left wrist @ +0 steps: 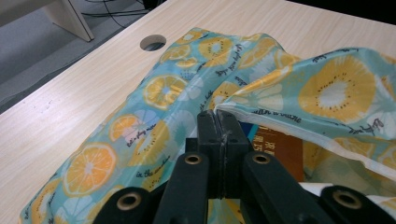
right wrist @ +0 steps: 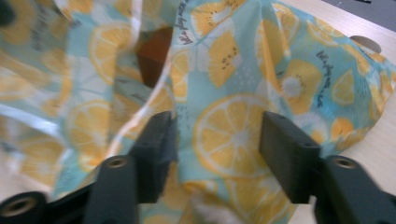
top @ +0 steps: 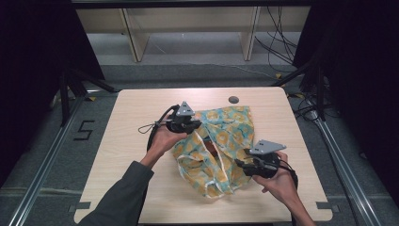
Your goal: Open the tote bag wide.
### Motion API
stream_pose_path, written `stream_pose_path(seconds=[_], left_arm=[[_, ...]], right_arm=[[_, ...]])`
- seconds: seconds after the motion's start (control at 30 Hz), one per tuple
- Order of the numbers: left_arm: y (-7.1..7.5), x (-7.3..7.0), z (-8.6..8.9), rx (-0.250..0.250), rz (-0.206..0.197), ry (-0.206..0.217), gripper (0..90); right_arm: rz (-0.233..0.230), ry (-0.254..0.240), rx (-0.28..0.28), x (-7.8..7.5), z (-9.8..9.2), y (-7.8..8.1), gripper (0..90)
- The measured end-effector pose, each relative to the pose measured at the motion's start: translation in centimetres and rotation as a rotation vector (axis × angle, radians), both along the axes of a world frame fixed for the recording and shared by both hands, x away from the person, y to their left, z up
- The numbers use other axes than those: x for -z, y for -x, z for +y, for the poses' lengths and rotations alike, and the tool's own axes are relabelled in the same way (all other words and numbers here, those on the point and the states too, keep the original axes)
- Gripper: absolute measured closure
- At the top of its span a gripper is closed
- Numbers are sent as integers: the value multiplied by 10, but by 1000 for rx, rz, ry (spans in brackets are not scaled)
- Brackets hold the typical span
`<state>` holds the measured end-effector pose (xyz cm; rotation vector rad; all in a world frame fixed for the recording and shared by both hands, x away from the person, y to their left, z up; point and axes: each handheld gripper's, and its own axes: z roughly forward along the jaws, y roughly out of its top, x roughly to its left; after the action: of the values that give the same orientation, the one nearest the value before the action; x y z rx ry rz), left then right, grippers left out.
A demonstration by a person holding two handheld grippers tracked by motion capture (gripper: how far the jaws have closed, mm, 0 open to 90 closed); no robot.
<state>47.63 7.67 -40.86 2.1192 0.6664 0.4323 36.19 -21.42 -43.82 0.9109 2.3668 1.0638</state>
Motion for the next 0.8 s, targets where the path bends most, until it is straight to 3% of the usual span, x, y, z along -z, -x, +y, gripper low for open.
stream_pose_path(seconds=[0.03,0.1,0.13,0.17,0.2,0.23,0.27,0.3,0.37,0.4,0.47,0.5,0.57,0.6,0.63,0.67,0.8], left_arm=[[-2,1,1,-5,6,4,891],[-7,4,3,-7,15,5,890],[-9,6,5,-12,19,5,888],[-11,9,7,-17,23,1,888],[-15,18,11,-33,44,-3,884],[-15,18,11,-33,44,-3,883],[-16,25,12,-32,57,-9,883],[-17,32,14,-32,80,2,878],[-19,43,18,-30,97,-14,867],[-18,48,19,-44,110,3,860],[-15,51,21,-39,117,-28,842],[-13,49,22,-30,120,-44,740],[-9,42,25,-31,131,-25,633],[-2,31,27,-37,124,-8,633],[12,11,30,-16,93,15,583],[12,11,30,-16,93,15,559],[59,-18,26,53,20,-7,476]], right_arm=[[-22,20,-7,2,3,-8,654],[-19,62,-15,4,8,-20,783],[-29,90,-11,7,11,-34,896],[-29,90,-11,7,11,-34,896],[-21,104,10,11,12,-47,900],[-10,116,11,13,13,-53,900],[-10,116,11,13,13,-53,900],[-3,132,11,18,15,-63,900],[8,135,17,25,17,-69,900],[13,134,19,28,17,-71,900],[18,134,14,29,17,-73,900],[28,124,10,30,17,-74,900],[23,128,11,29,16,-74,900],[33,130,5,28,16,-74,900],[41,122,10,27,15,-74,900],[41,122,10,27,15,-74,900],[44,109,14,27,14,-75,900]])
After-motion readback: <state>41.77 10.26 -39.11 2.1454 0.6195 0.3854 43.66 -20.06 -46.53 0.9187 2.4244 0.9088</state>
